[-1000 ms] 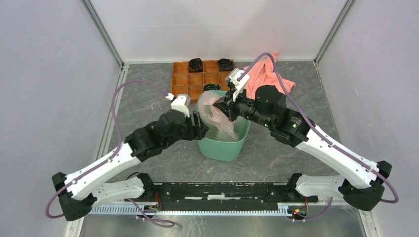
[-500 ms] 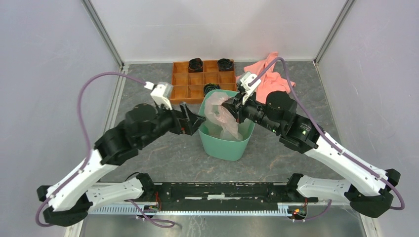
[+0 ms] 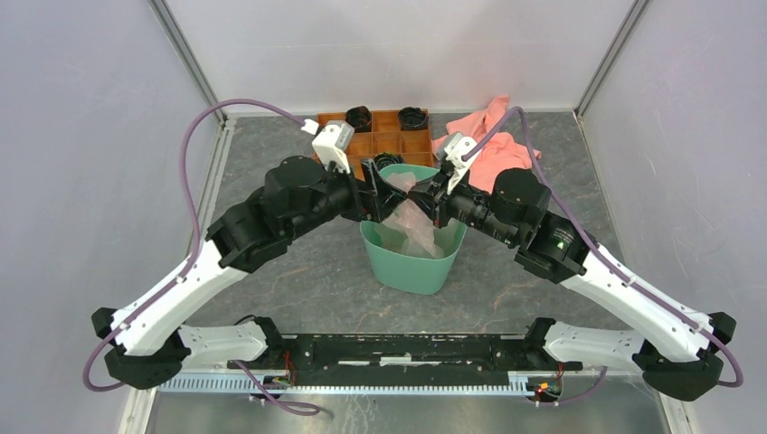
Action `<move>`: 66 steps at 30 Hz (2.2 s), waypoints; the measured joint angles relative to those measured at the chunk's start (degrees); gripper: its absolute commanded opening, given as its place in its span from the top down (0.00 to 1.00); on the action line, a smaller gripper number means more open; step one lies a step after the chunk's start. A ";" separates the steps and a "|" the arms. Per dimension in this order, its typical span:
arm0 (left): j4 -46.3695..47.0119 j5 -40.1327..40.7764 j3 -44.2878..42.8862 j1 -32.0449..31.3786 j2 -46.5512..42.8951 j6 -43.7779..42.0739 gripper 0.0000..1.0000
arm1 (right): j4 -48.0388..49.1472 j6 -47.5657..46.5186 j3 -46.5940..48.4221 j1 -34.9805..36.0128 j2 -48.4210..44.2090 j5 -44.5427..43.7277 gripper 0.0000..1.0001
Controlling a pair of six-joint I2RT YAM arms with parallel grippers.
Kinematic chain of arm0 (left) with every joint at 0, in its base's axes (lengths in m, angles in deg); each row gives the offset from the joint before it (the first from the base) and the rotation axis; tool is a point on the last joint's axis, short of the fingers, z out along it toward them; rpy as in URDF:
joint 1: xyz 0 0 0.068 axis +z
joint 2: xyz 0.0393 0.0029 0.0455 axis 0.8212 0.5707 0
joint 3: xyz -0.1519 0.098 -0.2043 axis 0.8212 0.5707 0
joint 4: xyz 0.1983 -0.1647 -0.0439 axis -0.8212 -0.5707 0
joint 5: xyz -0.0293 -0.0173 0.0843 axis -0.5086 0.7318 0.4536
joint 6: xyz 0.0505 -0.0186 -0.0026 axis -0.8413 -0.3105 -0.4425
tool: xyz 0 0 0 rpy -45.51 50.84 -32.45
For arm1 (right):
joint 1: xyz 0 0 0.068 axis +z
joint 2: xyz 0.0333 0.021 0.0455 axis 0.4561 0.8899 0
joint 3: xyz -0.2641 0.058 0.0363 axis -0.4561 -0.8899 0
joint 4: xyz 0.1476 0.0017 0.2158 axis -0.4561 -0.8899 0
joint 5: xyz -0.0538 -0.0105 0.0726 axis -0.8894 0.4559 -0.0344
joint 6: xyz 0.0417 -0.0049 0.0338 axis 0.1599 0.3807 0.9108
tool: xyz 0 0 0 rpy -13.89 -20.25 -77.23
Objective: Put the trash bags into the trash bin
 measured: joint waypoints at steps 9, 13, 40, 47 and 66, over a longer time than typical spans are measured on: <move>-0.59 -1.84 1.38 0.00 0.55 -0.09 0.79 | -0.13 0.33 0.00 0.00 -0.52 0.00 0.67; 0.59 -1.16 4.09 0.00 -2.34 -0.07 0.90 | -1.95 -0.20 0.02 0.00 -1.51 -0.74 0.44; 20.41 -1.90 29.97 0.00 -24.81 0.07 0.98 | 9.27 22.47 -9.70 0.00 -2.23 -5.49 0.31; 18.58 -1.88 31.15 0.00 -28.57 0.11 0.98 | 15.41 24.33 -10.36 0.00 1.40 -9.35 0.99; 1.66 6.73 35.28 0.00 -36.02 7.15 0.85 | -20.13 4.79 4.81 -1.03 -15.23 -4.50 0.99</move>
